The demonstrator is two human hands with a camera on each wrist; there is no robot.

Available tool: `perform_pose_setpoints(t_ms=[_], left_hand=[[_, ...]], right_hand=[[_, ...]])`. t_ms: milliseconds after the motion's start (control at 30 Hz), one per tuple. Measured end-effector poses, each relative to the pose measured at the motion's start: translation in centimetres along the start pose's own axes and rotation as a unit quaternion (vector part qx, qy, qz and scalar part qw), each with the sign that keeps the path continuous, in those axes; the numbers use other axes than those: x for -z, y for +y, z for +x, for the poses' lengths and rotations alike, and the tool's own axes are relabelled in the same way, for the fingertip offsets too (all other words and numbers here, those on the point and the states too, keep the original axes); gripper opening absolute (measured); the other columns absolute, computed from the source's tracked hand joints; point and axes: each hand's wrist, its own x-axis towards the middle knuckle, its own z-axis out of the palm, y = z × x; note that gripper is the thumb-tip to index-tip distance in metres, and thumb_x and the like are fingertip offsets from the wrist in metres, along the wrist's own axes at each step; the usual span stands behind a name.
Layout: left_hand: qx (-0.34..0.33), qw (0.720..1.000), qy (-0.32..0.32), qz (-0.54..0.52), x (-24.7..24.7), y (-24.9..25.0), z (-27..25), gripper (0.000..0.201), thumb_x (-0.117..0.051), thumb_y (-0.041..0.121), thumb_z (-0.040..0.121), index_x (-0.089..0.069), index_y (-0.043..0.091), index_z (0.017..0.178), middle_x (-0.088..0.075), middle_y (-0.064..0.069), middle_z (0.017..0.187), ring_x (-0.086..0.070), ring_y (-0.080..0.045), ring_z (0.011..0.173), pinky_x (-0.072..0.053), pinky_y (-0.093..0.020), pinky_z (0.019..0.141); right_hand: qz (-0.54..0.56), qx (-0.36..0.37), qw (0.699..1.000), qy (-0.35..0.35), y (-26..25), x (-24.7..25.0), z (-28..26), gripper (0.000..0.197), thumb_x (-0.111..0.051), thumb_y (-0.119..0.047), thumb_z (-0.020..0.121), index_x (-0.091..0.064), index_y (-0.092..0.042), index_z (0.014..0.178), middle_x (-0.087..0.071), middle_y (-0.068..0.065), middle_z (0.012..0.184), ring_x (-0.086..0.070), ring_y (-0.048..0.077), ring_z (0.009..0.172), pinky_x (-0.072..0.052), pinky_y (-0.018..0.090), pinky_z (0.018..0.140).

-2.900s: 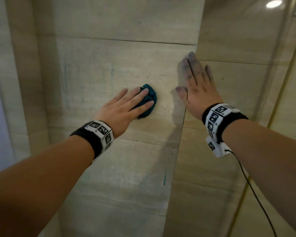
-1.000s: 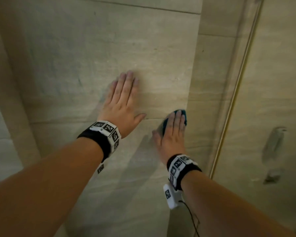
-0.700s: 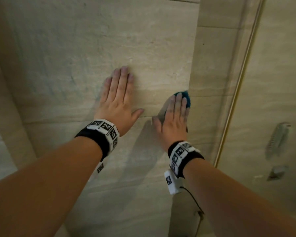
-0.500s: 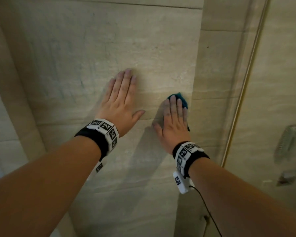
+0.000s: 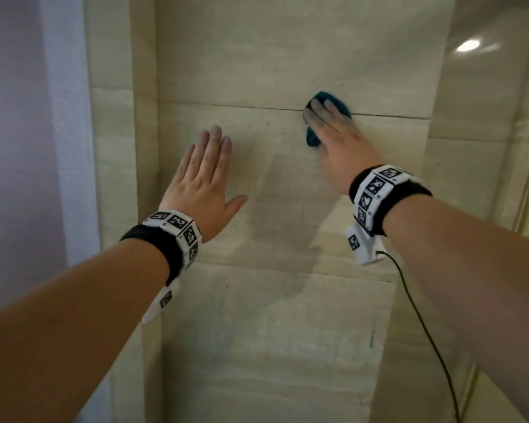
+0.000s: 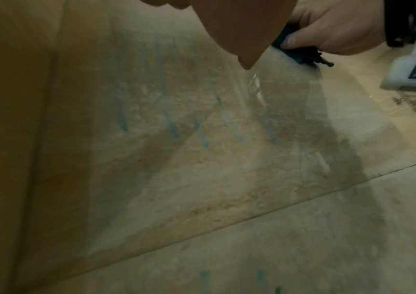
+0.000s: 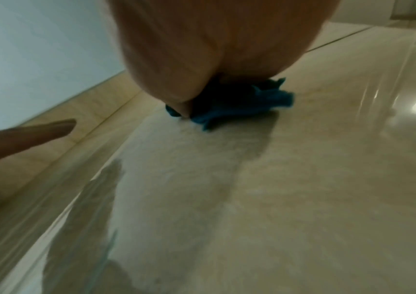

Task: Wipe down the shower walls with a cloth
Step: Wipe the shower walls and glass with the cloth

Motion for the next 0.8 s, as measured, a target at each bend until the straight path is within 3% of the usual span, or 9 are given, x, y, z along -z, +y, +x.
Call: perform_pose_setpoints(t_ms=[133,267,333,400,467,567,667,800], left_hand=[[0.019,1.000,0.007,0.016,0.2,-1.9,-0.3,0.096,-0.028,0.067,0.103,0.018,0.009,0.163,0.028,-0.010,0.170,0.021,-0.025,0.158,0.005,-0.043,0.130],[0.019,0.999,0.025,0.032,0.7,-3.3,-0.4,0.095,-0.033,0.064,0.103,0.012,0.009,0.165,0.021,-0.011,0.172,0.016,-0.027,0.160,0.003,-0.046,0.131],[0.016,0.998,0.030,0.045,0.8,-4.0,-0.9,0.094,-0.039,0.062,0.102,0.006,0.009,0.166,0.015,-0.011,0.173,0.012,-0.029,0.160,0.002,-0.049,0.130],[0.009,0.997,0.034,0.064,1.0,-4.9,-1.2,0.092,-0.042,0.060,0.102,0.002,0.010,0.166,0.011,-0.012,0.174,0.010,-0.029,0.161,0.003,-0.053,0.130],[0.001,0.996,0.037,0.083,1.3,-5.9,-1.6,0.090,-0.046,0.056,0.102,-0.002,0.012,0.167,0.008,-0.014,0.174,0.010,-0.031,0.160,0.002,-0.057,0.129],[-0.001,0.995,0.039,0.089,1.4,-7.8,-2.2,0.090,-0.053,0.050,0.099,-0.005,0.015,0.167,0.010,-0.018,0.173,0.011,-0.036,0.160,-0.002,-0.061,0.128],[0.003,0.997,0.044,0.062,1.0,-8.9,-2.5,0.090,-0.054,0.043,0.100,-0.001,0.015,0.167,0.013,-0.020,0.172,0.011,-0.036,0.160,-0.002,-0.056,0.129],[0.003,0.998,0.063,0.018,0.5,-8.9,-2.5,0.090,-0.053,0.039,0.101,0.004,0.014,0.167,0.013,-0.021,0.172,0.012,-0.037,0.159,0.000,-0.054,0.130]], right_hand=[[-0.081,0.035,0.996,0.027,-1.4,-3.5,-1.0,0.059,-0.039,-0.019,0.109,-0.017,-0.019,0.164,-0.008,0.000,0.172,-0.004,0.020,0.159,-0.002,0.039,0.129],[-0.120,0.120,0.986,-0.003,-5.3,-10.5,-7.2,0.057,-0.036,-0.030,0.110,-0.020,-0.022,0.164,-0.014,-0.003,0.171,-0.009,0.021,0.158,-0.001,0.045,0.128],[-0.129,0.150,0.979,-0.041,-6.9,-12.7,-10.1,0.058,-0.028,-0.034,0.110,-0.012,-0.024,0.165,-0.007,-0.006,0.172,-0.005,0.018,0.159,-0.002,0.044,0.129],[-0.144,0.176,0.972,-0.066,-7.0,-12.8,-10.5,0.059,-0.026,-0.036,0.110,-0.007,-0.025,0.165,-0.002,-0.008,0.172,-0.003,0.017,0.159,-0.003,0.043,0.129],[-0.155,0.193,0.967,-0.060,-6.2,-11.4,-8.6,0.058,-0.029,-0.034,0.110,-0.014,-0.025,0.165,-0.009,-0.006,0.171,-0.007,0.018,0.158,-0.006,0.043,0.129],[-0.155,0.105,0.982,-0.010,-4.0,-7.3,-3.3,0.058,-0.031,-0.031,0.110,-0.012,-0.023,0.164,-0.008,-0.002,0.172,-0.005,0.022,0.159,0.001,0.045,0.128],[-0.134,-0.011,0.990,0.043,-2.8,-3.6,1.0,0.061,-0.033,-0.032,0.109,-0.011,-0.020,0.164,-0.006,0.000,0.173,-0.001,0.022,0.159,0.002,0.045,0.128],[-0.117,-0.061,0.988,0.079,-5.9,-4.9,1.4,0.063,-0.032,-0.041,0.108,-0.016,-0.018,0.164,-0.010,0.001,0.172,-0.004,0.023,0.159,-0.002,0.050,0.128]])
